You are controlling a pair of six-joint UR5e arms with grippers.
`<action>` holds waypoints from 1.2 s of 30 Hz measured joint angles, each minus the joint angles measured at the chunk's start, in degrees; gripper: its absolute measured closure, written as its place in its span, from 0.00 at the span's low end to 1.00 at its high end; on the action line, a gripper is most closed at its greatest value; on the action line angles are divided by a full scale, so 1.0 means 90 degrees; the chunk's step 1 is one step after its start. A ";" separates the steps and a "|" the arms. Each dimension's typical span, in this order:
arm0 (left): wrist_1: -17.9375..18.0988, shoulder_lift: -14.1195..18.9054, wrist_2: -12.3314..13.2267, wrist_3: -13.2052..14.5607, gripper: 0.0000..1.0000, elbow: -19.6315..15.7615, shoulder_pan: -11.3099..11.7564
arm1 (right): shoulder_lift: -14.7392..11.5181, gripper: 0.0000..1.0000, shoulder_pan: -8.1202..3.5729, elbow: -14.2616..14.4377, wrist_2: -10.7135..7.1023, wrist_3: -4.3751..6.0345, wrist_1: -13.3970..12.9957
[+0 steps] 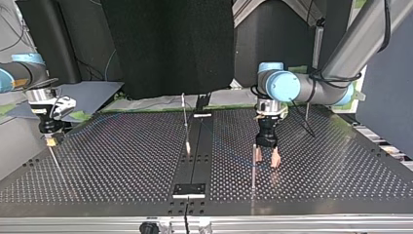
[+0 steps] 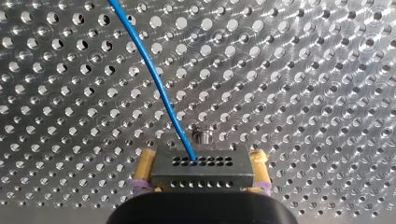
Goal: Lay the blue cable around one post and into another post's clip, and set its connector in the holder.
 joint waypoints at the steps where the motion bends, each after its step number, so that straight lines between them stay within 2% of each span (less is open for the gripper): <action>1: 0.0000 0.0001 0.0000 0.0001 0.00 0.0000 0.0000 | -0.0001 0.95 0.0000 0.0000 0.0000 -0.0002 0.0000; 2: 0.0000 0.0001 0.0000 0.0001 0.00 0.0000 0.0000 | -0.0001 0.95 0.0000 0.0001 0.0000 -0.0004 0.0000; 3: 0.0000 0.0000 0.0000 0.0001 0.00 0.0000 0.0000 | -0.0002 0.18 0.0000 0.0001 0.0000 -0.0006 0.0000; 4: 0.0000 0.0001 -0.0002 0.0001 0.00 0.0000 0.0001 | -0.0002 0.18 0.0000 0.0000 0.0000 -0.0008 -0.0002; 5: 0.0000 0.0001 -0.0002 0.0001 0.00 0.0000 0.0001 | -0.0007 0.00 0.0001 -0.0005 0.0004 -0.0010 -0.0005; 31: 0.0003 0.0002 0.0009 -0.0032 0.00 0.0000 0.0002 | -0.0004 0.00 0.0056 -0.0001 0.0019 0.0001 0.0012; 36: -0.0101 0.0010 -0.0003 0.0074 0.00 0.0000 0.0000 | -0.0006 0.00 0.0059 -0.0002 0.0019 0.0008 0.0017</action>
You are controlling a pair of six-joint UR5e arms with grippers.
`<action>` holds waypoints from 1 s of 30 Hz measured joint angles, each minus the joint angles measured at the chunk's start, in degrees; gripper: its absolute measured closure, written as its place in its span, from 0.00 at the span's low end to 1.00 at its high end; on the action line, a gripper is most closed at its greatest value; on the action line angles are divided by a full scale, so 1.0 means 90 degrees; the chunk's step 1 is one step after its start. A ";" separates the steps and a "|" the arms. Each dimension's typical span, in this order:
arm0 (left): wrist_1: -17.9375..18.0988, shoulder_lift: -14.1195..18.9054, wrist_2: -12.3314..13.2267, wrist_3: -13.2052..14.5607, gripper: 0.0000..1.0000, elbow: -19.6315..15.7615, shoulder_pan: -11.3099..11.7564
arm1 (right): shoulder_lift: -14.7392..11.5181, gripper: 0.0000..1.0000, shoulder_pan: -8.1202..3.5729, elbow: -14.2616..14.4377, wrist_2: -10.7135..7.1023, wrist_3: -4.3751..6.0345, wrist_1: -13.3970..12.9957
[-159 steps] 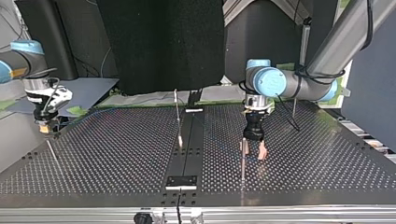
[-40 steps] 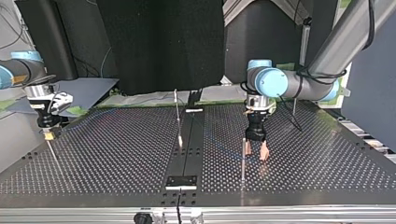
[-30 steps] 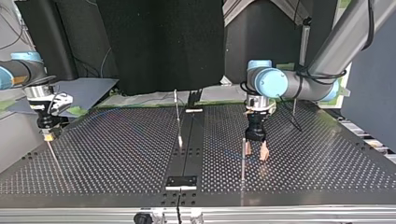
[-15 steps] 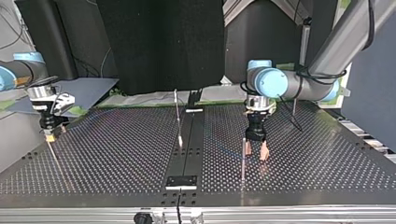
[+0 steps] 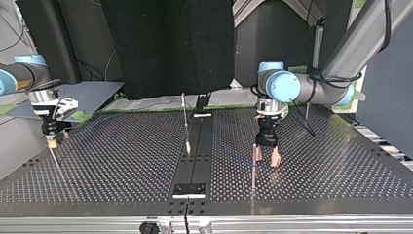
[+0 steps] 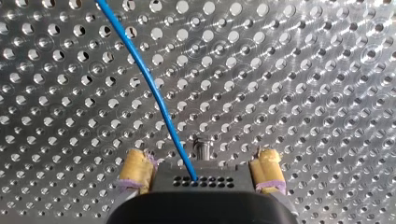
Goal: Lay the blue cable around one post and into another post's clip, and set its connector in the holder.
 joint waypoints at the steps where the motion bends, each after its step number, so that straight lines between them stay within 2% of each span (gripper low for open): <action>1: -0.0034 0.0005 -0.0001 0.0029 0.00 0.0000 -0.0003 | 0.0000 0.00 0.0001 0.0001 0.0000 0.0000 0.0000; 13: -0.0526 0.0325 -0.0316 0.0453 0.00 0.0000 -0.0087 | 0.0000 0.00 0.0000 0.0000 0.0000 0.0010 0.0012; 21: -0.0901 0.0376 -0.0440 0.0785 0.00 -0.0001 -0.0170 | 0.0000 0.00 -0.0003 0.0001 -0.0004 0.0011 0.0012; 30: -0.1186 0.0471 -0.0867 0.1002 0.00 -0.0001 -0.0185 | 0.0000 0.00 0.0001 0.0001 -0.0004 0.0014 0.0007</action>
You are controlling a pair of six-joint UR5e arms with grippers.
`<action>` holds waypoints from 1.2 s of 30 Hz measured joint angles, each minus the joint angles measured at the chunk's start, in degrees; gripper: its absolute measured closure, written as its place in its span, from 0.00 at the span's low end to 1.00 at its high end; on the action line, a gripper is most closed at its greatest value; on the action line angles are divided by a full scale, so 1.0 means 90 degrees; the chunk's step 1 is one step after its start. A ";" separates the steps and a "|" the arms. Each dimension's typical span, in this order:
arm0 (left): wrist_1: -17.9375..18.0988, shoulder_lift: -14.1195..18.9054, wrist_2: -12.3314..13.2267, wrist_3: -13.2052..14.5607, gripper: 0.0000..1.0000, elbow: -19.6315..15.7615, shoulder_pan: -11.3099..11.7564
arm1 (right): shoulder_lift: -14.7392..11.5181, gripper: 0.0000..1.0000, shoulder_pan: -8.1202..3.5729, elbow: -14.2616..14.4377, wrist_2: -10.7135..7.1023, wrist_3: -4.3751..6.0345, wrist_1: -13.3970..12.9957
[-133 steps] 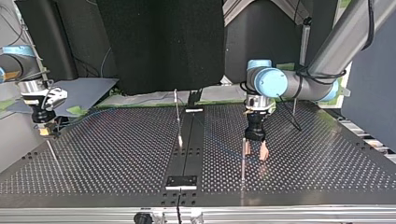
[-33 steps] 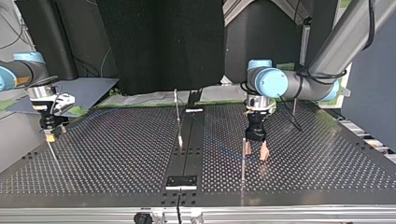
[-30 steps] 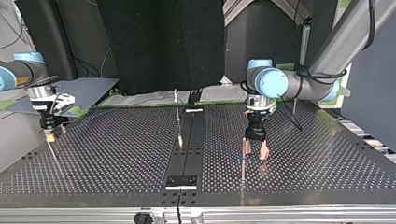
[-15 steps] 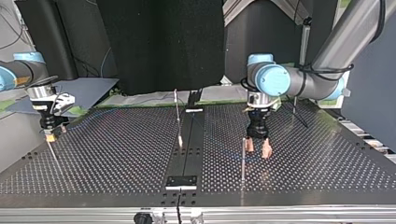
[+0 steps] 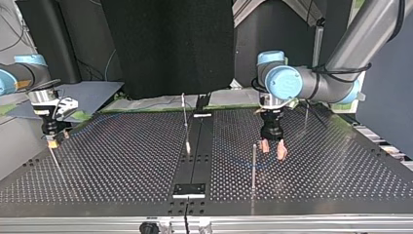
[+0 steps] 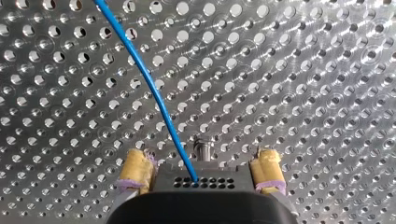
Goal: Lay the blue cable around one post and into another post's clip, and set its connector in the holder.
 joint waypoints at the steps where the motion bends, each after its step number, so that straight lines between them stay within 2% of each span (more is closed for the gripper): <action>1: -0.0003 0.0026 -0.0066 0.0033 0.00 -0.0002 -0.0003 | 0.0000 0.00 -0.0003 0.0000 -0.0001 0.0000 0.0001; 7: -0.0005 0.0164 -0.0351 0.0184 0.00 -0.0001 -0.0014 | 0.0000 0.00 -0.0012 0.0000 -0.0005 -0.0002 0.0010; 12: -0.0005 0.0192 -0.0349 0.0203 0.00 -0.0002 -0.0027 | 0.0000 0.00 -0.0012 0.0000 -0.0006 -0.0008 0.0015; 23: 0.0055 0.0194 0.0089 -0.0288 0.00 -0.0007 -0.0033 | -0.0001 0.00 -0.0003 0.0000 -0.0005 -0.0024 0.0016; 30: 0.0018 0.0195 0.0144 -0.0651 0.00 -0.0009 -0.0024 | -0.0001 0.00 -0.0002 0.0000 -0.0005 -0.0032 0.0016; 36: -0.0185 0.0195 0.0141 -0.0979 0.00 -0.0009 -0.0005 | -0.0001 0.00 -0.0002 0.0000 -0.0005 -0.0040 0.0024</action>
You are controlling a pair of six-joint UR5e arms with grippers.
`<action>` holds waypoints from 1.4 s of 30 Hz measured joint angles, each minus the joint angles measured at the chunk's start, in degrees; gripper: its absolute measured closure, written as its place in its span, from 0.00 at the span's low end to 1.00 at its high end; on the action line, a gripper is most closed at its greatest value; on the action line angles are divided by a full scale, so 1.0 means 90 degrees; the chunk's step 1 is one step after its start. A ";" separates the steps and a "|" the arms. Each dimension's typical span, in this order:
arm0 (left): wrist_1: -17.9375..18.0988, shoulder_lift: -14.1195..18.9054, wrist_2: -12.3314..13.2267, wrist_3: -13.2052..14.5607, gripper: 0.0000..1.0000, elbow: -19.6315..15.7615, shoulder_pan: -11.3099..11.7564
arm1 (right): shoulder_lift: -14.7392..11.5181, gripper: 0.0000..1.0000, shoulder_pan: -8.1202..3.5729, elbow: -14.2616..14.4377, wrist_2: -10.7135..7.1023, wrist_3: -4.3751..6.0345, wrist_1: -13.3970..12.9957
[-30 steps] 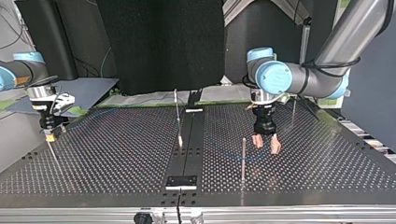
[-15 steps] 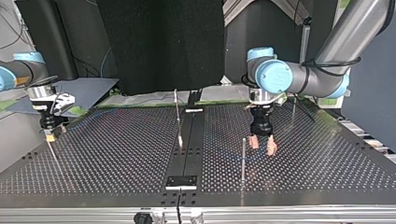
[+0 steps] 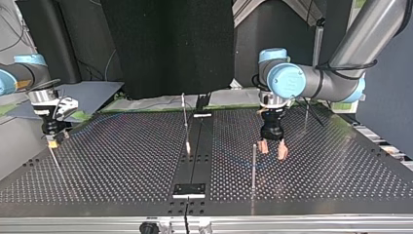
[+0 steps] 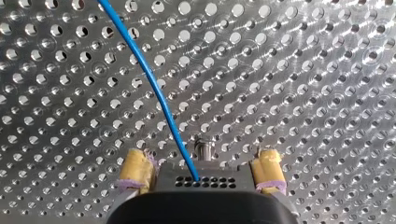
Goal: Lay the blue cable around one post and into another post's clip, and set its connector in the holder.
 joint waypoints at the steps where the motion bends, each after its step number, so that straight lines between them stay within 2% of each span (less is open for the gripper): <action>1: -0.0021 0.0000 0.0000 -0.0070 0.00 0.0000 0.0001 | 0.0000 0.00 0.0000 0.0000 0.0000 0.0000 0.0000; 5: -0.0098 0.0038 -0.0031 -0.0289 0.00 0.0000 0.0001 | 0.0000 0.00 0.0003 0.0000 0.0001 -0.0002 0.0001; 10: -0.0323 0.0245 -0.0209 -0.0559 0.00 0.0000 -0.0021 | 0.0000 0.00 -0.0002 -0.0002 0.0000 -0.0002 0.0002; 24: -0.0962 0.0460 -0.0159 -0.1245 0.00 0.0000 -0.0188 | 0.0000 0.00 -0.0026 -0.0003 0.0000 0.0021 -0.0005; 30: -0.1260 0.0705 -0.0251 -0.1077 0.00 0.0000 -0.0262 | 0.0000 0.00 -0.0028 -0.0002 0.0000 0.0035 0.0003; 37: -0.1559 0.1090 -0.0098 -0.0697 0.00 0.0001 -0.0255 | -0.0001 0.00 -0.0039 -0.0003 0.0000 0.0037 0.0016; 42: -0.1830 0.1370 -0.0291 -0.0418 0.00 0.0004 -0.0305 | -0.0001 0.00 -0.0047 -0.0002 0.0000 0.0043 0.0010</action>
